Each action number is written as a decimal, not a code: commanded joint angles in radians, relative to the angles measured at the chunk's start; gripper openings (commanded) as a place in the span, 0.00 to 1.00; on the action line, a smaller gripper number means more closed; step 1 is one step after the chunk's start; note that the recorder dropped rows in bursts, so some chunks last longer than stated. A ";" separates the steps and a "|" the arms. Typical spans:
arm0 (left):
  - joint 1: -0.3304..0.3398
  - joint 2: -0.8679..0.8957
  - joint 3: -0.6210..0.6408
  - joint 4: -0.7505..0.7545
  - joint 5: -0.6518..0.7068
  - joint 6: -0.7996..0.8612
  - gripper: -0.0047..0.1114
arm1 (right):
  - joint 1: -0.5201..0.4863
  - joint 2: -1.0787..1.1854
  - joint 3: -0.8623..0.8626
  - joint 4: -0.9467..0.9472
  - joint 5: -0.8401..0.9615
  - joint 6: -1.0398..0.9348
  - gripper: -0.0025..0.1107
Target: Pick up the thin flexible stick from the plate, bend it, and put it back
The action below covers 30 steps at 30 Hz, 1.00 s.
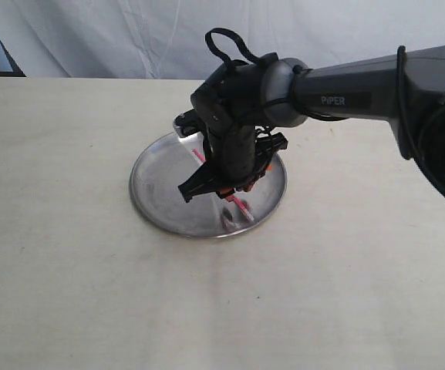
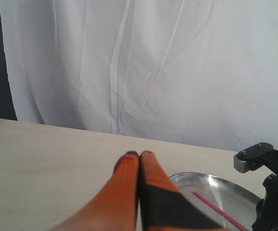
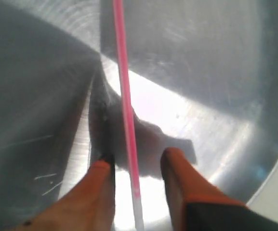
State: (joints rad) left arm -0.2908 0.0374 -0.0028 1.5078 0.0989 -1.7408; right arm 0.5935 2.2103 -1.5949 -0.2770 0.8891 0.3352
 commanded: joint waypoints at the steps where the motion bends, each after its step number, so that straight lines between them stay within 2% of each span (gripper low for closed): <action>1: -0.009 -0.002 0.003 0.004 0.002 -0.002 0.04 | -0.007 0.037 0.004 0.020 0.006 0.004 0.39; 3: -0.009 -0.002 0.003 0.004 0.002 -0.002 0.04 | -0.007 0.053 0.004 0.038 0.012 0.004 0.42; 6: -0.009 -0.002 0.003 0.004 0.002 -0.002 0.04 | -0.007 0.077 0.006 0.044 0.023 0.004 0.36; 8: -0.009 -0.002 0.003 0.004 0.002 -0.002 0.04 | -0.007 0.088 0.006 0.047 0.027 0.004 0.26; 11: -0.009 -0.002 0.003 0.004 0.002 -0.002 0.04 | -0.007 0.103 0.008 0.047 0.029 0.002 0.05; 12: -0.009 -0.002 0.003 0.004 0.002 -0.002 0.04 | -0.007 0.109 0.008 0.044 0.029 0.004 0.02; 20: -0.009 -0.002 0.003 0.004 0.002 -0.002 0.04 | -0.006 0.099 0.008 0.073 -0.012 -0.069 0.01; 30: -0.009 -0.002 0.003 0.004 0.002 -0.002 0.04 | -0.004 -0.078 0.008 0.067 -0.076 -0.071 0.01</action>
State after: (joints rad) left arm -0.2908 0.0374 -0.0028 1.5078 0.0989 -1.7408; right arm 0.5919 2.1836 -1.5879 -0.2055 0.8316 0.2731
